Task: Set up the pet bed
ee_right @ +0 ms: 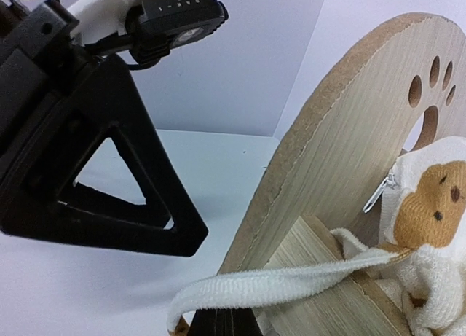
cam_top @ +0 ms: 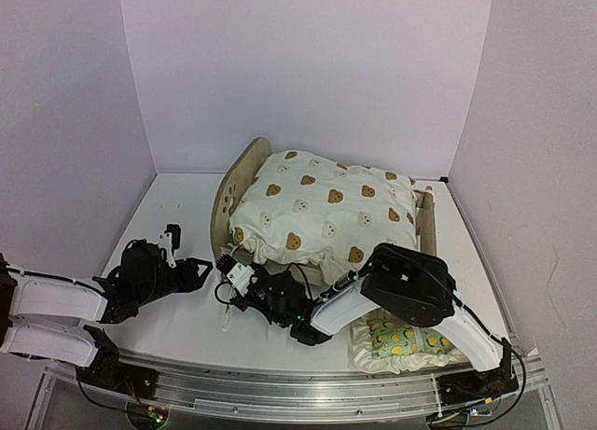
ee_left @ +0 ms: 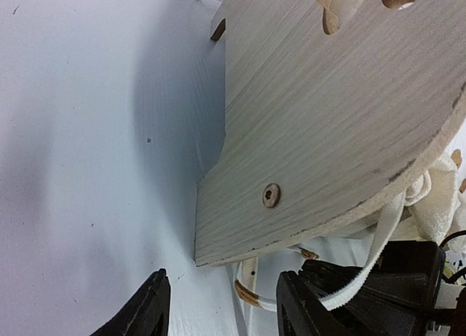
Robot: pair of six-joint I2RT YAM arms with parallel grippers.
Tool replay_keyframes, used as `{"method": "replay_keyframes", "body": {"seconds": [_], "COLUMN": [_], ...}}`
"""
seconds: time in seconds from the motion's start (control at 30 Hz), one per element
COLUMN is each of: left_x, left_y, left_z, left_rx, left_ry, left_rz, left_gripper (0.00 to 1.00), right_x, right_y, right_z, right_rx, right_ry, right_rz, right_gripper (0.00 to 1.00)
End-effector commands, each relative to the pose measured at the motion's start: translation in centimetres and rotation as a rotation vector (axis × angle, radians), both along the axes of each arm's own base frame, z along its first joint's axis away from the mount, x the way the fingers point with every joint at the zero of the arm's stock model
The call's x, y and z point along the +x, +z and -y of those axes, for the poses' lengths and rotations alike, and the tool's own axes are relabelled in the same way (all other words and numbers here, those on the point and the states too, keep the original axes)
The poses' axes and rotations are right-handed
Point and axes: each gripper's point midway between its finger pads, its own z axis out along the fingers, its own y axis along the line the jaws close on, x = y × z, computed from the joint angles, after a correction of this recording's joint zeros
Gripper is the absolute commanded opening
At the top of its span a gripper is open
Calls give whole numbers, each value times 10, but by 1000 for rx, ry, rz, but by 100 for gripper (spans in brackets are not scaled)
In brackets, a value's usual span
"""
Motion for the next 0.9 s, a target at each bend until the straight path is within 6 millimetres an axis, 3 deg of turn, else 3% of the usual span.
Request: {"method": "replay_keyframes", "body": {"seconds": [0.0, 0.23, 0.43, 0.7, 0.87], "left_x": [12, 10, 8, 9, 9], "left_y": [32, 24, 18, 20, 21], "left_z": [16, 19, 14, 13, 13], "left_rx": [-67, -55, -45, -39, -44], "left_ry": [-96, -119, -103, -90, -88], "left_rz": [73, 47, 33, 34, 29], "left_gripper": [52, 53, 53, 54, 53], "right_x": [16, 24, 17, 1, 0], "right_y": [4, 10, -2, 2, -11], "right_z": [4, 22, 45, 82, 104], "right_rx": [103, 118, 88, 45, -60], "right_ry": [20, -17, -41, -75, -155], "right_rz": [-32, -72, -144, -233, -370], "right_gripper": [0, 0, 5, 24, 32]}}
